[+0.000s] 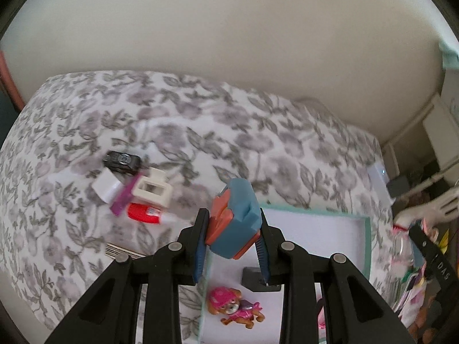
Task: Organize rigid objects
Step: 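Lift and carry the coral-blue case with the right tool while the left tool carries the orange-teal block, then open the right tool to drop the case in the tray while the left tool drops the block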
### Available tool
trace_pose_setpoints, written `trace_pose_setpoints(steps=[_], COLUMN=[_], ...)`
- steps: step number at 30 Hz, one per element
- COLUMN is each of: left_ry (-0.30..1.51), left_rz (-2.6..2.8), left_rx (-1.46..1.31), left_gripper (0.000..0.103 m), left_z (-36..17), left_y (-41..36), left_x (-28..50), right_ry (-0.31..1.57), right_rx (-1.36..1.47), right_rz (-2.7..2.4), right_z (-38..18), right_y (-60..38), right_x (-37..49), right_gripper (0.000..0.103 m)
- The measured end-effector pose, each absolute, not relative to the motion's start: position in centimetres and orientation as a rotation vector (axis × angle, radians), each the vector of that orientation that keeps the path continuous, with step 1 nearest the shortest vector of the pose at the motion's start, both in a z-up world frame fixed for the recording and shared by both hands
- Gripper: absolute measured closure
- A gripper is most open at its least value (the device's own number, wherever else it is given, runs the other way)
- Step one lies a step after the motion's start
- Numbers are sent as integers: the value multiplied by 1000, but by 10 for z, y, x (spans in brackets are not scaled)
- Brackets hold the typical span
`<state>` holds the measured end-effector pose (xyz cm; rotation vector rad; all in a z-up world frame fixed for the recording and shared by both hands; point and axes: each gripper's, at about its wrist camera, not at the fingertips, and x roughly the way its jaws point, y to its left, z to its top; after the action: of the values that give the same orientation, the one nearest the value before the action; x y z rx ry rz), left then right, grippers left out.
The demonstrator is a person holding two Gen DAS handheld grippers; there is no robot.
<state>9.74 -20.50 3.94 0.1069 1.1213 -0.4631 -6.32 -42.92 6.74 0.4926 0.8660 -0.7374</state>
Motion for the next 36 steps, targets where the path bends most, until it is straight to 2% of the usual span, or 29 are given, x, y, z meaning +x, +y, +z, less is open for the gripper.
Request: trace_pose_setpoints(steps=[14, 33, 36], left_ry=[1217, 1300, 1309], left_rz=[-421, -406, -413], left_rx=[217, 272, 255], left_gripper=[71, 71, 68], left_z=[-10, -47, -45], left_y=[-235, -245, -244], left_x=[95, 92, 92], right_ry=[1102, 1219, 1218], right_rx=[482, 459, 451], right_rz=[-703, -681, -678], right_z=[-8, -46, -44], right_y=[-427, -419, -418], right_x=[-34, -23, -22], right_gripper=[28, 28, 28])
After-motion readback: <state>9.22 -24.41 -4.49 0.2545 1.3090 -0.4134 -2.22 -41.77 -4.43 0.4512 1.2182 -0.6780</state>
